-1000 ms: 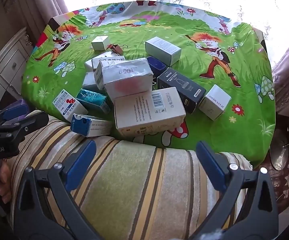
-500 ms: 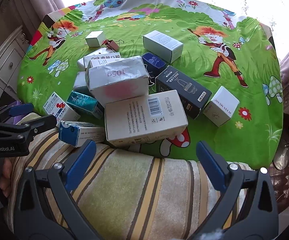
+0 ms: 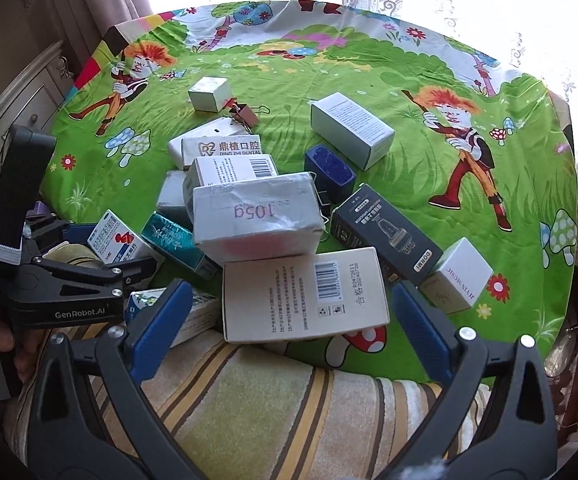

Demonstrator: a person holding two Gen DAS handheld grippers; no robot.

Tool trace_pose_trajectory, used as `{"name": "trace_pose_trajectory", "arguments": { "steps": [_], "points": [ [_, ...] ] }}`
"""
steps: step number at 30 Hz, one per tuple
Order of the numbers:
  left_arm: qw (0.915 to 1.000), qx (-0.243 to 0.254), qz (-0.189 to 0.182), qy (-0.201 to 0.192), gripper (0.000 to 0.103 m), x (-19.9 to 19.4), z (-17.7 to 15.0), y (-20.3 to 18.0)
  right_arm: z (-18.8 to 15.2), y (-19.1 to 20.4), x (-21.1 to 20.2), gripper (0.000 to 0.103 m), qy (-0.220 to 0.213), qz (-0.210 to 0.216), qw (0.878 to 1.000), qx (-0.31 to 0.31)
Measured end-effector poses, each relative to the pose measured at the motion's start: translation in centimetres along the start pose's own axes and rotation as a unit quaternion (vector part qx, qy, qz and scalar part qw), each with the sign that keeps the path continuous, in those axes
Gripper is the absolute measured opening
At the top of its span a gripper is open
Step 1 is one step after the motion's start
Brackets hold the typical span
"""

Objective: Organize rigid objects
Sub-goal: 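Close left tool on red-logo box while right tool closes on pink-print box, then carry both boxes into the purple box and open both tools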

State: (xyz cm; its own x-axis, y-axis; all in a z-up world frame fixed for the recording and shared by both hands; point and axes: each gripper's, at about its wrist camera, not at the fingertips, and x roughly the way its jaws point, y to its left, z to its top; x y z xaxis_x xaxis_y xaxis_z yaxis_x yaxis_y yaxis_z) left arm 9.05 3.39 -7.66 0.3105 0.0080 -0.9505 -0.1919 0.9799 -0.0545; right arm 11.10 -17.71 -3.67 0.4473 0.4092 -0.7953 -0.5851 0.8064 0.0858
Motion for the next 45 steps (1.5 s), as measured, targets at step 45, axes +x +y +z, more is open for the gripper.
{"name": "trace_pose_trajectory", "arguments": {
  "steps": [45],
  "points": [
    [0.9341, -0.286, 0.094, -0.191, 0.071, -15.9, -17.0, 19.1, 3.4, 20.5, -7.1, 0.071, -0.143, 0.165, 0.969, -0.111]
  ]
}}
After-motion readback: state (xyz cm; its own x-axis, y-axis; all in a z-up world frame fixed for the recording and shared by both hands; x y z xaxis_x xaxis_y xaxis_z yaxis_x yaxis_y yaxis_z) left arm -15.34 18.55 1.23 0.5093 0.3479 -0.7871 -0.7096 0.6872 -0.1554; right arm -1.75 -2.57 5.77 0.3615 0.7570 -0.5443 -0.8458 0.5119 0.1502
